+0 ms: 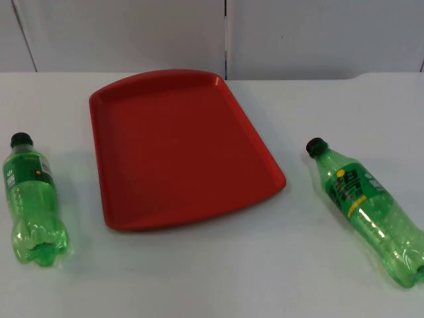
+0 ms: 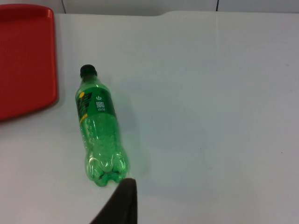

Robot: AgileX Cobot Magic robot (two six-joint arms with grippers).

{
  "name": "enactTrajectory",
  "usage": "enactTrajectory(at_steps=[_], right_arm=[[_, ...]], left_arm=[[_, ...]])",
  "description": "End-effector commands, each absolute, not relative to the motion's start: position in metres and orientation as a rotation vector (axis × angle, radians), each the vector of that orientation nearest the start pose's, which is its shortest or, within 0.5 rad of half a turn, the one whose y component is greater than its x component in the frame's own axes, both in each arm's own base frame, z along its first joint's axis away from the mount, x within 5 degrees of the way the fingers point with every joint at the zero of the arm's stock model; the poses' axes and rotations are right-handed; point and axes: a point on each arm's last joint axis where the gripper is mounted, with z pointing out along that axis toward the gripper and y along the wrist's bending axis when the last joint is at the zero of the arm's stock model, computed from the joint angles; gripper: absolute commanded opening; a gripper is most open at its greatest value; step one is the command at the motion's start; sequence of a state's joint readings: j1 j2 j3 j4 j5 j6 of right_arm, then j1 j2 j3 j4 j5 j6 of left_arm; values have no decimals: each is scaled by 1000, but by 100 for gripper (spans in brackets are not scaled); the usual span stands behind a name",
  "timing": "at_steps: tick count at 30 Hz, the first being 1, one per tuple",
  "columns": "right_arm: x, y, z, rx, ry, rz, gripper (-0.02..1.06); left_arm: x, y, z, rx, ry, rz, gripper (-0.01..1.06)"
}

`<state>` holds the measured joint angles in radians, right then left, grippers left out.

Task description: Place the bottle upright on the tray.

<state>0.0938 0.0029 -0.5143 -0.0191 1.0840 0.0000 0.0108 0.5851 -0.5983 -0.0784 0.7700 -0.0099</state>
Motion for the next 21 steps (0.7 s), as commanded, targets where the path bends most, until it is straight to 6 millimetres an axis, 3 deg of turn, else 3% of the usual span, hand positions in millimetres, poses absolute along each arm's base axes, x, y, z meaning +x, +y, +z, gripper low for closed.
enactTrajectory(at_steps=[1,14,21], right_arm=[[-7,-2,280,-92,2043,28,105],[-7,-2,280,-92,2043,28,105],[-7,-2,280,-92,2043,28,105]], left_arm=[[113,-4,302,-66,2236,-104,105],[177,-3,270,-108,2351,-113,105],[221,-3,281,-116,2386,-118,105]])
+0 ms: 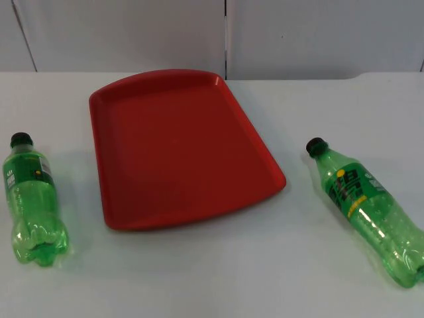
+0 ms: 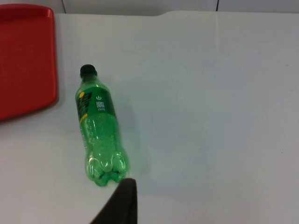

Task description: Place the bottle upright on the tray.

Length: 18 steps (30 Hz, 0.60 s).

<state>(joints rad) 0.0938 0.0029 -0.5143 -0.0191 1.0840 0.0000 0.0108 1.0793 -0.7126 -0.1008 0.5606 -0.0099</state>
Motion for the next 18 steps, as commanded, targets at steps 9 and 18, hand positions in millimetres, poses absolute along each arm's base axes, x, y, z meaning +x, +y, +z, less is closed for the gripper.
enactTrajectory(at_steps=[9,18], right_arm=[[-7,-2,280,-92,2043,28,105],[-7,-2,280,-92,2043,28,105]], left_arm=[[293,-3,282,-148,2510,-136,105],[345,0,260,-252,2638,-117,105]])
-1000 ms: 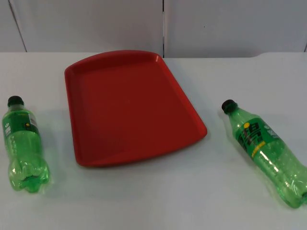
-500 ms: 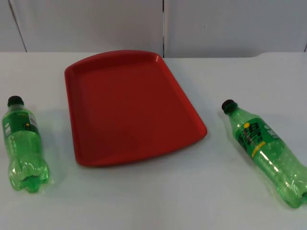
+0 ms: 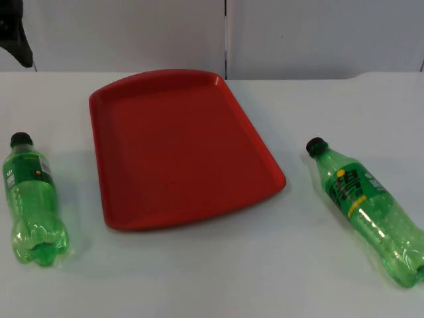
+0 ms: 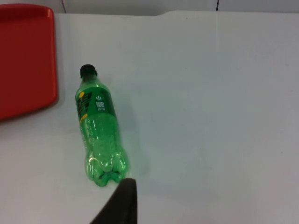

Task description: Place the bottle upright on the tray.

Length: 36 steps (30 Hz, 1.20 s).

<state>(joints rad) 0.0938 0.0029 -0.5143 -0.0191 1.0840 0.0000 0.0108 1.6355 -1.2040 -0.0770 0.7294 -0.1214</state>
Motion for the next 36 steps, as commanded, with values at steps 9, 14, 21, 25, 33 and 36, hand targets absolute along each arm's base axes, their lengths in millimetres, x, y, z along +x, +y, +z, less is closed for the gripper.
enactTrajectory(at_steps=[9,14,21,25,33,36], right_arm=[[-7,-2,280,-92,2043,28,105],[-7,-2,280,-92,2043,28,105],[-7,-2,280,-92,2043,28,105],[-7,-2,280,-92,2043,28,105],[-7,-2,280,-92,2043,28,105],[-7,-2,280,-92,2043,28,105]], left_arm=[[368,25,207,-510,2827,-132,105],[373,22,190,-525,2859,-146,105],[379,19,172,-530,2881,-157,105],[380,15,161,-511,2905,-147,105],[374,-1,142,-513,2895,-133,105],[373,1,140,-518,2895,-99,105]])
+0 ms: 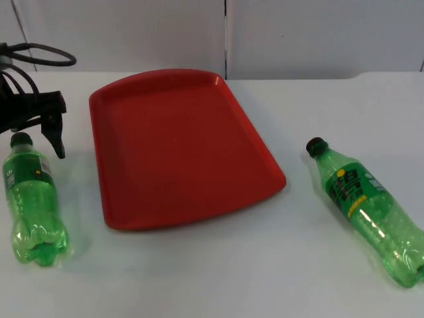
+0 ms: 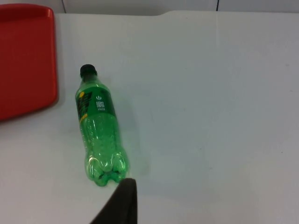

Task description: Place the bottle upright on the tray.

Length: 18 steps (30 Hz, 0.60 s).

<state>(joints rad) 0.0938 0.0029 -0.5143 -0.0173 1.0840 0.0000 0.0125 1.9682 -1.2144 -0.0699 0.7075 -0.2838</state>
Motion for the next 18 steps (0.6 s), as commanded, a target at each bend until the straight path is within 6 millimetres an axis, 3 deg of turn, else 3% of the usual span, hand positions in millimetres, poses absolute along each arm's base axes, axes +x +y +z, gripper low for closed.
enactTrajectory(at_steps=[1,10,18], right_arm=[[-7,-2,280,-92,2043,28,105],[-7,-2,280,-92,2043,28,105],[-7,-2,280,-92,2043,28,105]], left_arm=[[373,3,140,-511,2893,-71,105],[377,4,136,-533,2855,-74,105],[383,4,102,-541,2874,-70,105]])
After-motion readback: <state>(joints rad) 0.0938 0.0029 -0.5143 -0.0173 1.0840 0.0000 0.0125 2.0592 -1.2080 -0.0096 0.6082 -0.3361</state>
